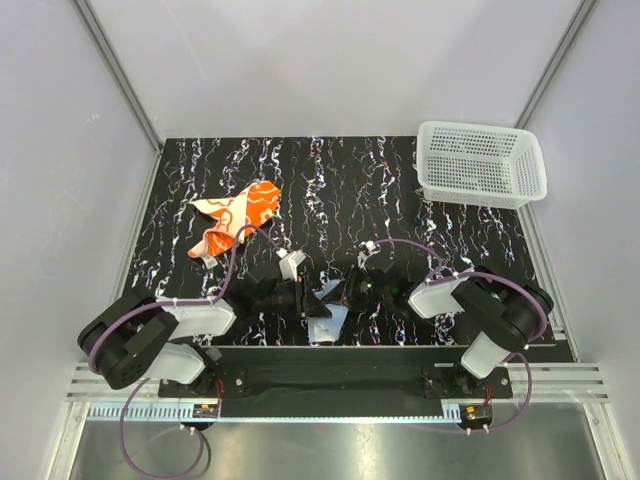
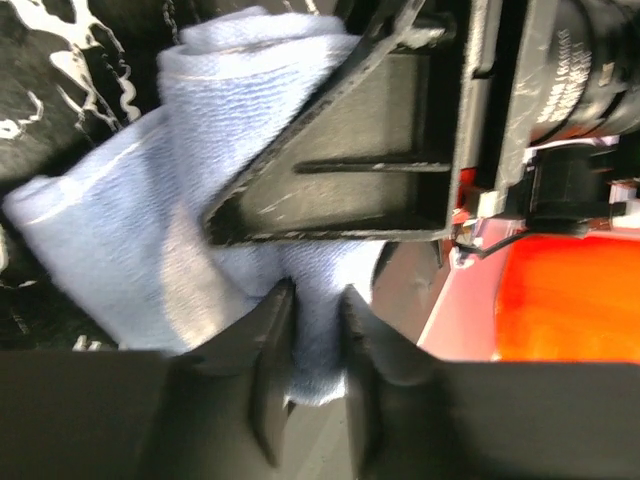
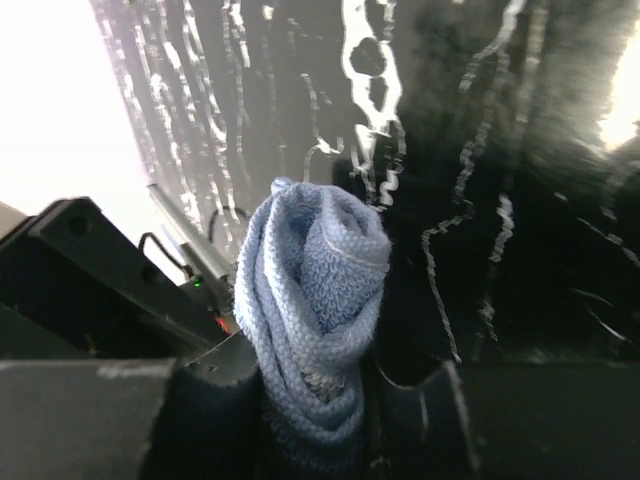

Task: Roll the towels
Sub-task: Roll the towel

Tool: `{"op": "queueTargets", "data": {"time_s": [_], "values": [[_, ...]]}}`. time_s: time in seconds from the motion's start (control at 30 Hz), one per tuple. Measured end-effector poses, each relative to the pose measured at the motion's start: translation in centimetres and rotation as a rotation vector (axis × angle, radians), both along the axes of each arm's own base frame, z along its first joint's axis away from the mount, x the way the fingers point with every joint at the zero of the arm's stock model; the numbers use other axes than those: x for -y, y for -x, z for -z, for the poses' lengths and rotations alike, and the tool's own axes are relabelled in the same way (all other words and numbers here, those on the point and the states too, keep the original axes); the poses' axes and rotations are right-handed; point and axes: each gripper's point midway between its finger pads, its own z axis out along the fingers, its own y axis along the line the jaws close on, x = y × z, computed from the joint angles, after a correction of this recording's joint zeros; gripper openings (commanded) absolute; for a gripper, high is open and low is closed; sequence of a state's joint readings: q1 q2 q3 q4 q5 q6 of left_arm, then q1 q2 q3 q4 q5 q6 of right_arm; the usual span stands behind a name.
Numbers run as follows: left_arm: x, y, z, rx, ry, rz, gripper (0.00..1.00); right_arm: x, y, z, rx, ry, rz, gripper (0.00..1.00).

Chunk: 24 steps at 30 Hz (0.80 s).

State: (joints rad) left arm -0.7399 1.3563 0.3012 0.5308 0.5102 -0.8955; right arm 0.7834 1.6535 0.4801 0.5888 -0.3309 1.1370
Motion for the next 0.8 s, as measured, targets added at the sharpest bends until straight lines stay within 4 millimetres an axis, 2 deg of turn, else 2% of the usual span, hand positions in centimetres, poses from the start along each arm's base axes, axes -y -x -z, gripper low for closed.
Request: {"op": "queueTargets", "data": {"time_s": [0.03, 0.13, 0.2, 0.27, 0.37, 0.5, 0.63, 0.73, 0.8], "values": [[-0.1, 0.0, 0.1, 0.002, -0.011, 0.002, 0.51, 0.2, 0.0, 0.1, -0.002, 0.011, 0.004, 0.12], [-0.7, 0.1, 0.7, 0.007, -0.062, -0.005, 0.71, 0.7, 0.1, 0.2, -0.001, 0.041, 0.013, 0.12], [-1.3, 0.0, 1.2, 0.009, -0.101, -0.023, 0.8, 0.9, 0.1, 0.2, 0.001, 0.053, 0.014, 0.11], [-1.8, -0.2, 1.5, 0.011, -0.132, -0.044, 0.85, 1.1, 0.2, 0.3, 0.001, 0.061, 0.012, 0.07], [-2.4, -0.5, 1.9, 0.011, -0.17, -0.076, 0.85, 1.2, 0.3, 0.5, 0.001, 0.074, 0.013, 0.06], [-2.6, -1.0, 2.0, 0.015, -0.2, -0.105, 0.79, 1.3, 0.2, 0.6, 0.008, 0.08, 0.011, 0.01], [-2.9, -1.3, 1.9, 0.054, -0.28, -0.144, 0.8, 2.0, 0.3, 0.9, 0.002, 0.136, 0.015, 0.0], [-2.9, -1.2, 0.5, 0.149, -0.364, -0.153, 0.81, 2.4, -0.1, 0.4, -0.002, 0.207, 0.016, 0.0], [-2.4, -1.0, -1.2, 0.232, -0.405, -0.144, 0.81, 2.5, -0.6, 0.0, -0.004, 0.254, 0.019, 0.0]]}}
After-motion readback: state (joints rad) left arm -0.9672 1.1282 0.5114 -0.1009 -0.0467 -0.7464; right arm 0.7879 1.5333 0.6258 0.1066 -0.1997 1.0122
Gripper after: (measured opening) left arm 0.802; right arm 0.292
